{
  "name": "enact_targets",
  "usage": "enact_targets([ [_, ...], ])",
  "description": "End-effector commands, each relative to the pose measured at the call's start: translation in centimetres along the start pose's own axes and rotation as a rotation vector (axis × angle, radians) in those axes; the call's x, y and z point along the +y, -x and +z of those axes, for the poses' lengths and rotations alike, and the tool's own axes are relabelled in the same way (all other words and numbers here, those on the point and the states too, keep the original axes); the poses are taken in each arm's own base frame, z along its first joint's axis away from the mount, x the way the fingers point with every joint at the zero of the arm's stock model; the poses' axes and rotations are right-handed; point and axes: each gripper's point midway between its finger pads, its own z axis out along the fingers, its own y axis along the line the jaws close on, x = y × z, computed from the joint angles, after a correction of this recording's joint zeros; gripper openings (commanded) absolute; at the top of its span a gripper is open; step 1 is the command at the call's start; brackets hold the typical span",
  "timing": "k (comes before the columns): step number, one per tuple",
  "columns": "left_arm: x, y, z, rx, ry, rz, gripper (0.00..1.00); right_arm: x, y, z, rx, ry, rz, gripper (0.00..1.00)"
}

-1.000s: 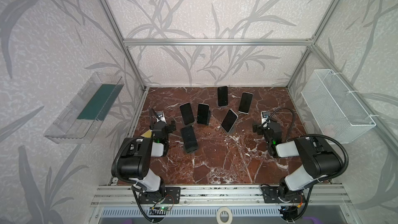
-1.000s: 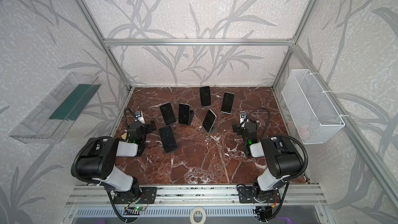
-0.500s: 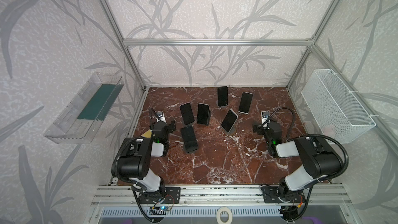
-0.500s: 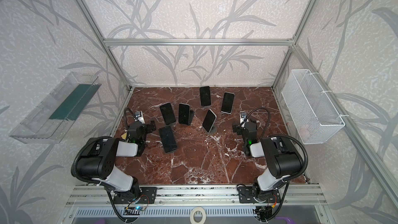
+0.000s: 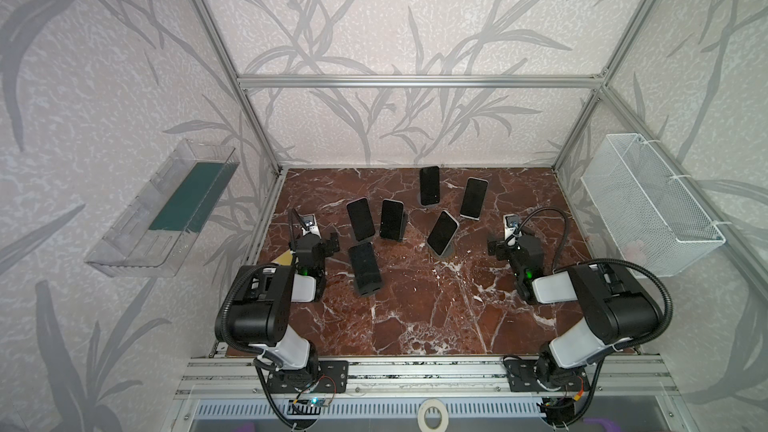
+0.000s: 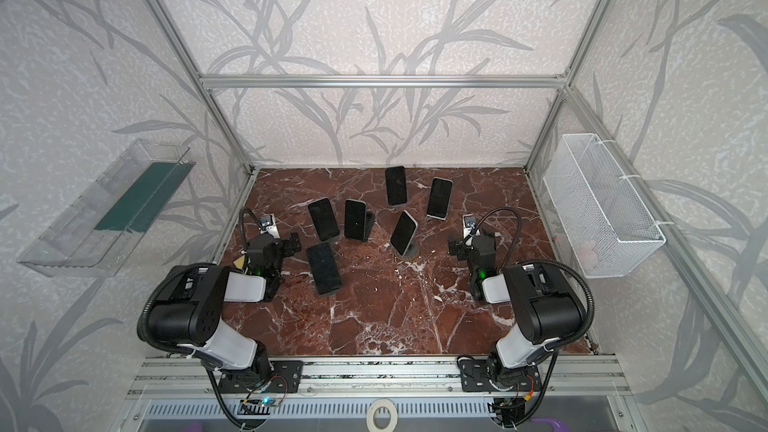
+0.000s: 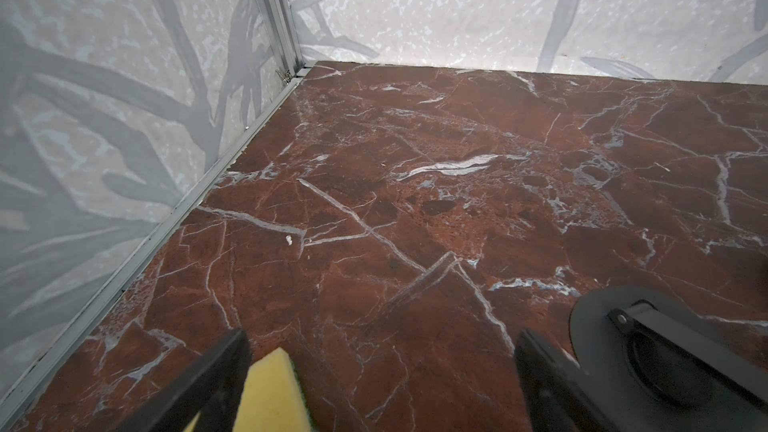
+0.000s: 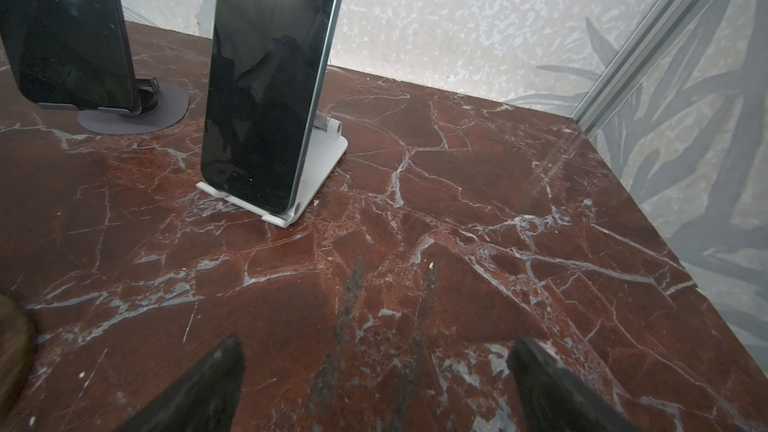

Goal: Remove the phone from the phone stand

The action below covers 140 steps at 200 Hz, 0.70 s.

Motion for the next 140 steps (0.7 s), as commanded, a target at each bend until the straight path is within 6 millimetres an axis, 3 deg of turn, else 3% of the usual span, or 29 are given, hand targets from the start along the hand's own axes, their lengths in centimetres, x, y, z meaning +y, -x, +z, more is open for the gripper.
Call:
enact_targets([
  [1,0.27,1.28,0.08,-0.034,0.015,-0.014,0.99,-0.26,1.25,-0.04,-0.039,-0.014,0.019,0.99],
  [140,0.16,1.27,0.09,-0.033,0.007,-0.017,0.99,-0.49,1.15,0.41,-0.019,0.039,0.061,0.99],
])
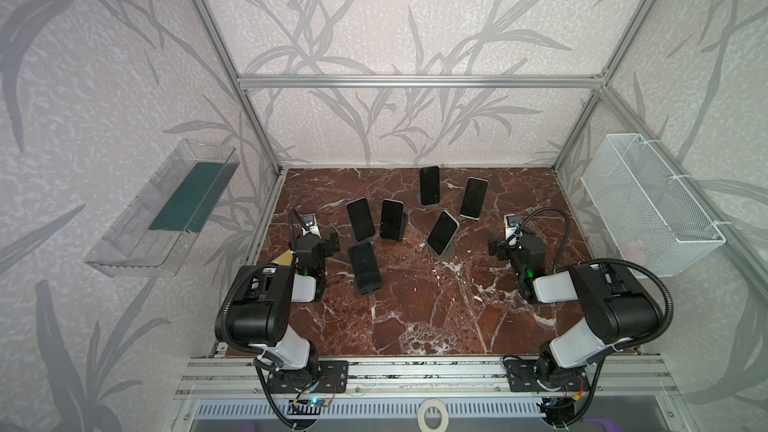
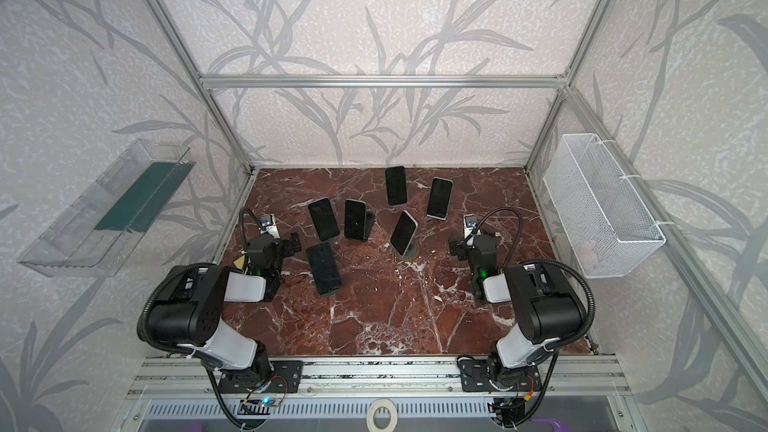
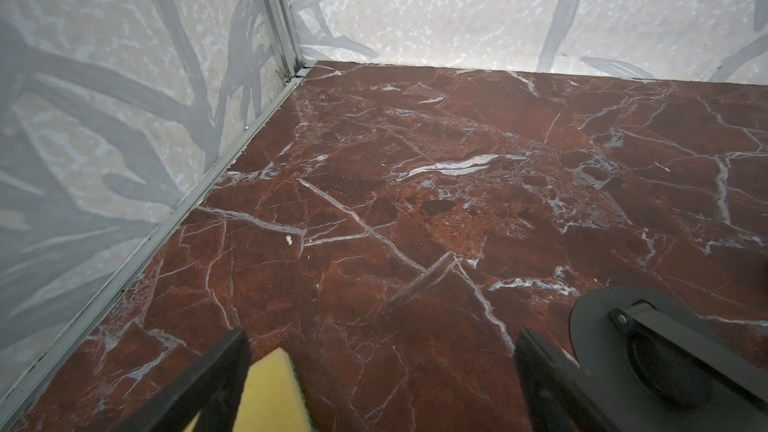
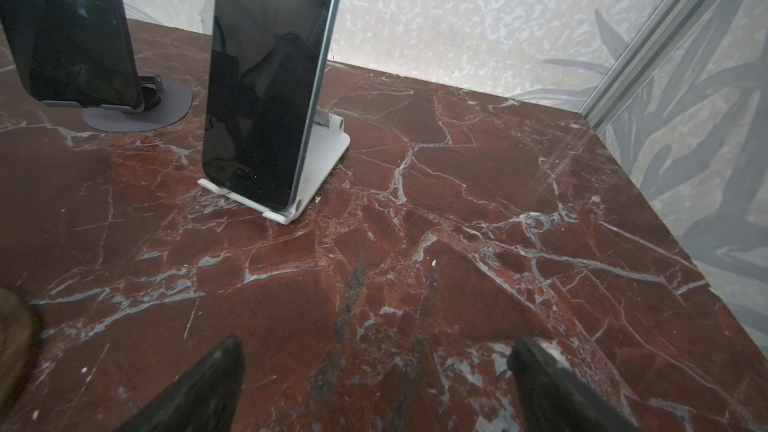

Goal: Remove the phone from the phone stand

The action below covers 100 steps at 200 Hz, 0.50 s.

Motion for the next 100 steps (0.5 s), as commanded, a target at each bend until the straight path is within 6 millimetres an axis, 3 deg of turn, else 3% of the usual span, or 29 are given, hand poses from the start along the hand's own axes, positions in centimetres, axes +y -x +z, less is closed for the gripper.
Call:
enact_targets([
  [1,0.2,1.3,0.1,-0.033,0.009,-0.018,0.99,0.0,1.5,0.2,-0.033,0.024,0.031,0.99],
  [33,0.3,1.3,0.1,-0.036,0.014,-0.018,0.99,0.0,1.4,0.2,-0.030,0.023,0.030,0.99],
  [50,1.7,2.0,-0.5,-0.048,0.087,-0.046,0.99,-0.4,2.1,-0.1,-0.032,-0.012,0.024,0.99],
  [82,2.2,5.7,-2.4,-0.031,0.098,-0.029,0.99,-1.5,4.5,-1.0,0.035,-0.073,0.021,0.99],
  [100,1.8,9.1,-4.0,-0.057,0.057,0.006,0.99,-1.8,5.5,-1.4,0.011,-0.107,0.015,0.99],
])
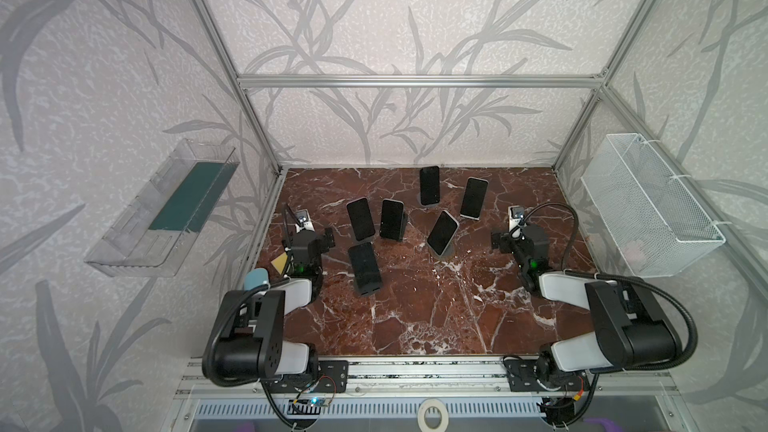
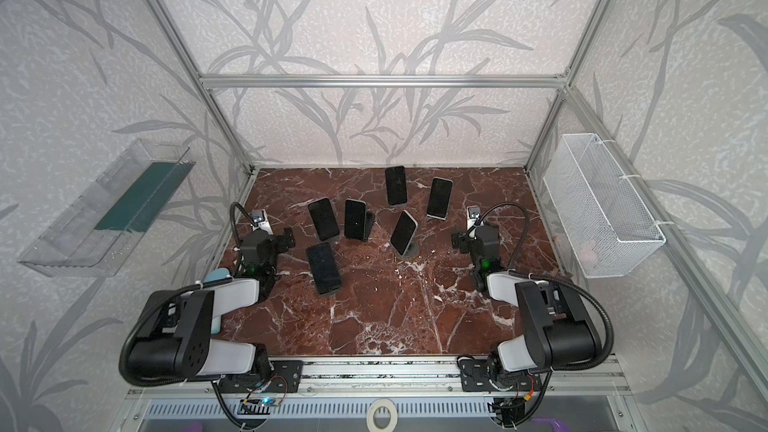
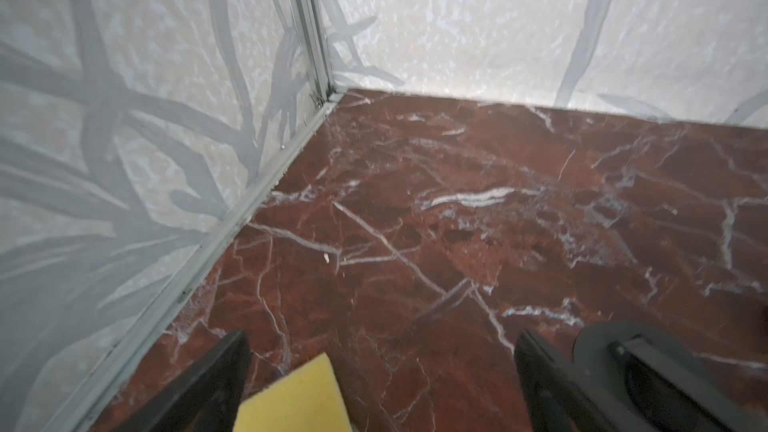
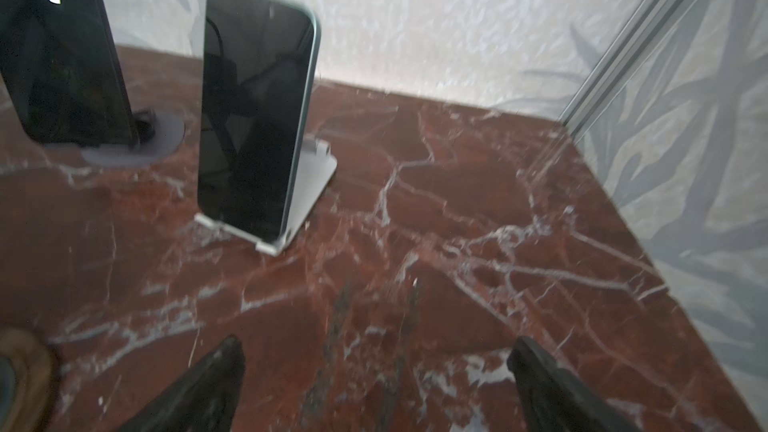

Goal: Remove the phone from the phone stand

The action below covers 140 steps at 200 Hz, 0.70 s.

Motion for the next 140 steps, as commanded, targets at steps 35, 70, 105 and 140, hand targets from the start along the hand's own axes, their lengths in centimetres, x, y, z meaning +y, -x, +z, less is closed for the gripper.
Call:
enact_targets([
  [35,1.1,12.0,-4.7,-0.126,-0.004,-0.104,0.99,-3.2,2.8,-2.4,0.051,-0.248,0.147,0.99],
  [70,2.6,14.8,-6.6,-0.009,0.052,-0.420,0.99,-3.9,3.2,-4.3,0.144,-0.284,0.383,0.99],
  [105,2.0,17.1,-7.3,-0.081,-0.043,-0.509,0.99,-3.6,3.4,-4.7,0.118,-0.067,0.657,0.99],
  [140,0.6,19.9,-7.3,-0.113,-0.186,-0.621,0.99,-3.3,5.5,-5.6,0.142,-0.008,0.674,0.99],
])
